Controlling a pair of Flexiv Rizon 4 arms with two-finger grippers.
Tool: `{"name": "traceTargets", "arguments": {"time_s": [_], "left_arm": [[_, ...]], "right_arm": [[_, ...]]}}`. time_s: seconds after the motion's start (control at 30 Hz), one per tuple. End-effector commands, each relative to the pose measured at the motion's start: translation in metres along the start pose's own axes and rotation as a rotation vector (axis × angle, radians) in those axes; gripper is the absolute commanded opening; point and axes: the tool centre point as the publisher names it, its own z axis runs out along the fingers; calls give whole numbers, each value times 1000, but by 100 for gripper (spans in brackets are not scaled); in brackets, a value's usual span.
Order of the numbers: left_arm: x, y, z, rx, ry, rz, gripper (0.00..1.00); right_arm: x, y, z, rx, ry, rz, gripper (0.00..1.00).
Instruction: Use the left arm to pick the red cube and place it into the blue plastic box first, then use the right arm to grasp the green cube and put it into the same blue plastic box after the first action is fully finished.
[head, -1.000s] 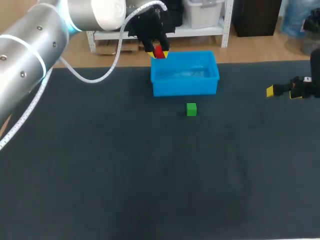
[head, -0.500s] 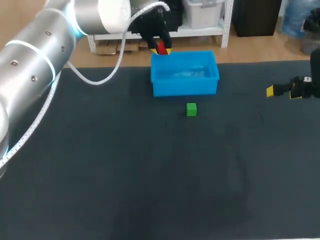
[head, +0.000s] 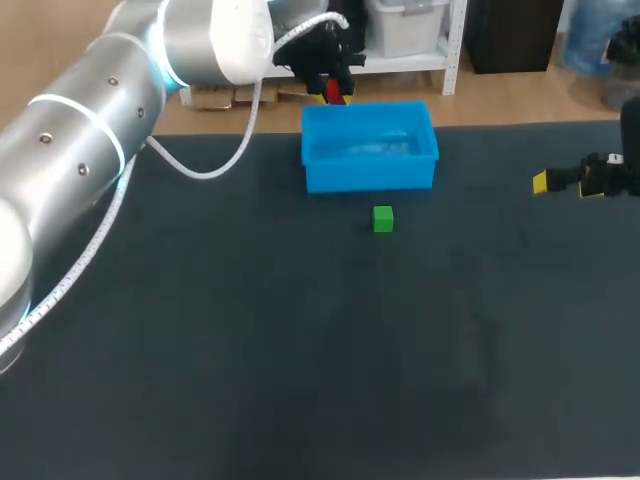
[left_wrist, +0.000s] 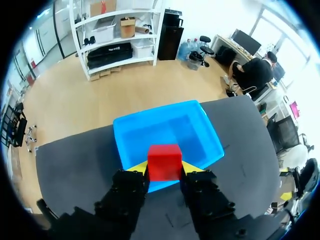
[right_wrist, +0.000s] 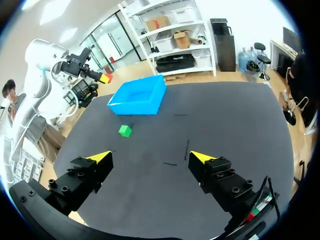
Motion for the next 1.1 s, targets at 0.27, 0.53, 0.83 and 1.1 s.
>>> {"name": "traceTargets", "arguments": {"time_s": [0.27, 0.53, 0.83, 1.1], "left_arm": [[-46, -1, 20, -6, 177, 24, 0], [-49, 0, 31, -16, 188, 31, 0], [-53, 3, 41, -26, 203, 32, 0], [-55, 3, 44, -31, 210, 37, 0]], "right_arm": [[0, 0, 0, 2, 1, 0, 100], [0, 0, 0, 2, 1, 0, 100], [0, 0, 0, 2, 1, 0, 100], [0, 0, 0, 2, 1, 0, 100]]}}
